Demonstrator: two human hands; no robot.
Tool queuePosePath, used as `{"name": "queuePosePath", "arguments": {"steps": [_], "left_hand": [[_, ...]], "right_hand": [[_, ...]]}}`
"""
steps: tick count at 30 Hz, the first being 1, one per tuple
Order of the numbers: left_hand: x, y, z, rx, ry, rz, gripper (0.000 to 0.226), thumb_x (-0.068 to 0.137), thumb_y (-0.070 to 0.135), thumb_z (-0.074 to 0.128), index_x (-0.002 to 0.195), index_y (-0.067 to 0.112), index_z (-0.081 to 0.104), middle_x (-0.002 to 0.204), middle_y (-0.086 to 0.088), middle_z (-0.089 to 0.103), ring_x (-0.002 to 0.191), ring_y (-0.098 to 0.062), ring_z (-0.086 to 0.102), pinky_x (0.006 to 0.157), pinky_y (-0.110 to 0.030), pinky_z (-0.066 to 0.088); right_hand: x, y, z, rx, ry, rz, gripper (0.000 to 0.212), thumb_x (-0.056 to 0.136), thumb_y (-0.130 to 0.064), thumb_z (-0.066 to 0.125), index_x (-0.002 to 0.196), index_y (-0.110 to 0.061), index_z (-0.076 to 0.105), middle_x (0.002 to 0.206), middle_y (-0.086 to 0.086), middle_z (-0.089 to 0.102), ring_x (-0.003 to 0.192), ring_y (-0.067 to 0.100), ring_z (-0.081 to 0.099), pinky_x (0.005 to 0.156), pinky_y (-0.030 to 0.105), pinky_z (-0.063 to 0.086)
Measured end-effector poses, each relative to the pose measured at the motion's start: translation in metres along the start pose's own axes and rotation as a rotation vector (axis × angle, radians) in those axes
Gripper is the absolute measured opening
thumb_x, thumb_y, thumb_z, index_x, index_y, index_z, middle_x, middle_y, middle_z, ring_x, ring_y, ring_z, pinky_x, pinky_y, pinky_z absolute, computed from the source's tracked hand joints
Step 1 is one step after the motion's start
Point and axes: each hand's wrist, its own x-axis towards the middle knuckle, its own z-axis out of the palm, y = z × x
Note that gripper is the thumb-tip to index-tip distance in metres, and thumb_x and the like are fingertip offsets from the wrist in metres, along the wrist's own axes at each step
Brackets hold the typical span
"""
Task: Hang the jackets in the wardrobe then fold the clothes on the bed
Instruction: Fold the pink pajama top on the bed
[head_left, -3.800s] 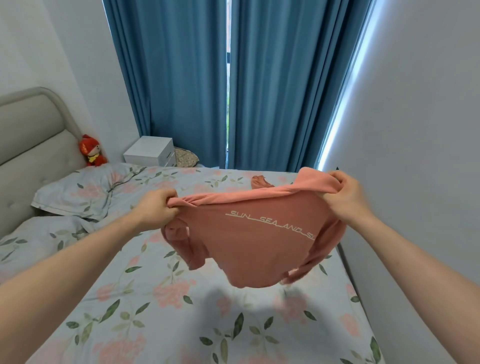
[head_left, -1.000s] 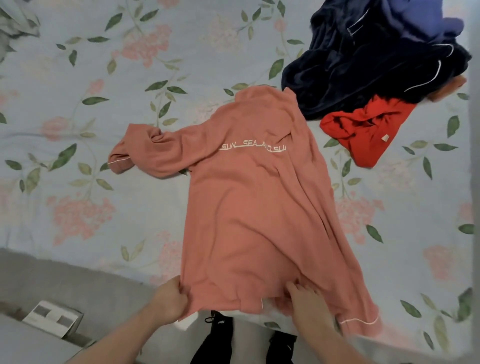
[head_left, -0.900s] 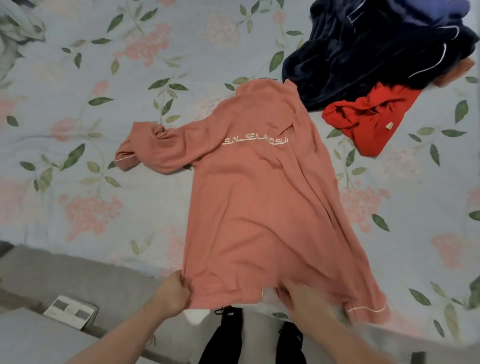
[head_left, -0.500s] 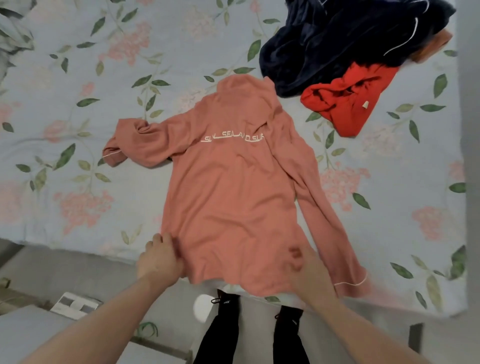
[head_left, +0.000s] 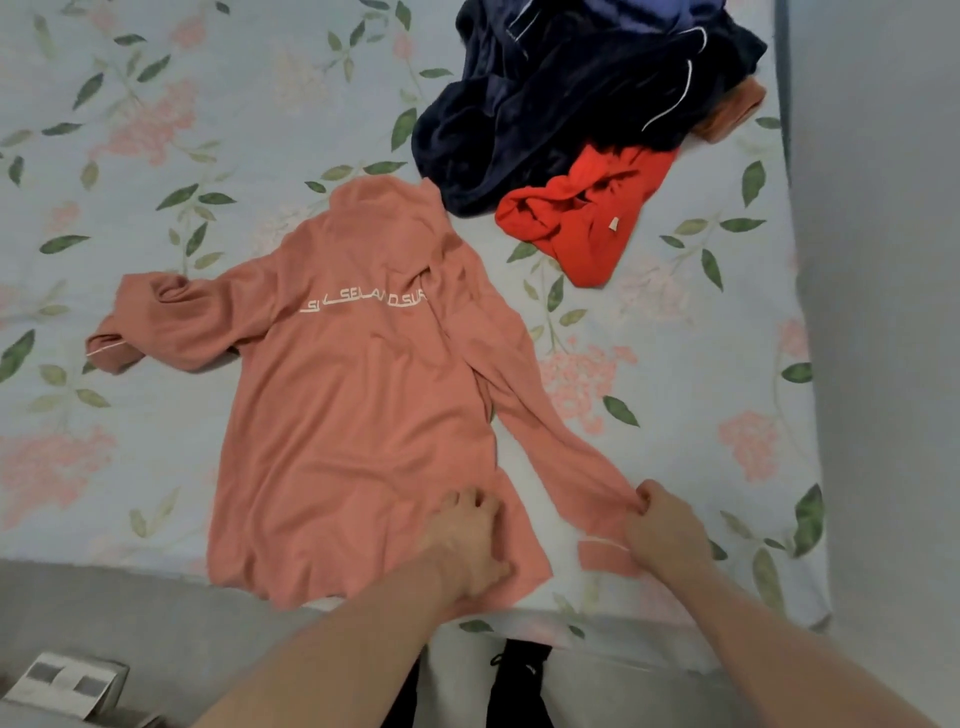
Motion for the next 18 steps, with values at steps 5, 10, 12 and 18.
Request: {"name": "queuePosePath", "arguments": {"steps": [5,10,12,18], "left_hand": [[0.002,0.022,0.024,0.101,-0.093,-0.036,0.079,0.081,0.038,0.077,0.145,0.022,0.035,0.141,-0.005,0.05,0.124,-0.028,0.051,0.098,-0.039,0.046],[0.005,0.029,0.031,0.022,-0.038,0.008,0.044,0.085,0.006,0.056,0.127,0.022,0.054,0.125,-0.004,0.062,0.115,-0.027,0.058,0.09,-0.035,0.045],[0.0,0.027,0.034,-0.031,-0.036,0.121,0.035,0.08,0.007,0.056,0.111,0.024,0.058,0.116,-0.001,0.062,0.11,-0.024,0.056,0.086,-0.033,0.044],[-0.019,0.015,0.035,-0.18,-0.103,0.203,0.023,0.075,0.02,0.049,0.094,0.032,0.049,0.102,0.003,0.058,0.099,-0.021,0.056,0.083,-0.037,0.051]], "right_hand": [[0.043,0.01,-0.09,0.113,0.375,-0.047,0.016,0.095,-0.017,0.046,0.083,-0.012,0.056,0.082,0.011,0.062,0.073,0.031,0.056,0.067,0.038,0.041],[0.088,0.016,-0.167,0.072,0.49,-0.049,0.033,0.09,-0.03,0.038,0.095,-0.01,0.064,0.097,0.023,0.063,0.085,0.04,0.06,0.077,0.044,0.049],[0.095,0.017,-0.18,0.062,0.542,-0.026,0.034,0.091,-0.028,0.043,0.105,-0.008,0.067,0.107,0.026,0.06,0.096,0.046,0.061,0.084,0.05,0.051],[0.087,0.023,-0.148,0.091,0.526,0.038,0.056,0.09,-0.022,0.062,0.137,0.004,0.046,0.142,0.03,0.039,0.119,0.053,0.05,0.103,0.058,0.042]]}}
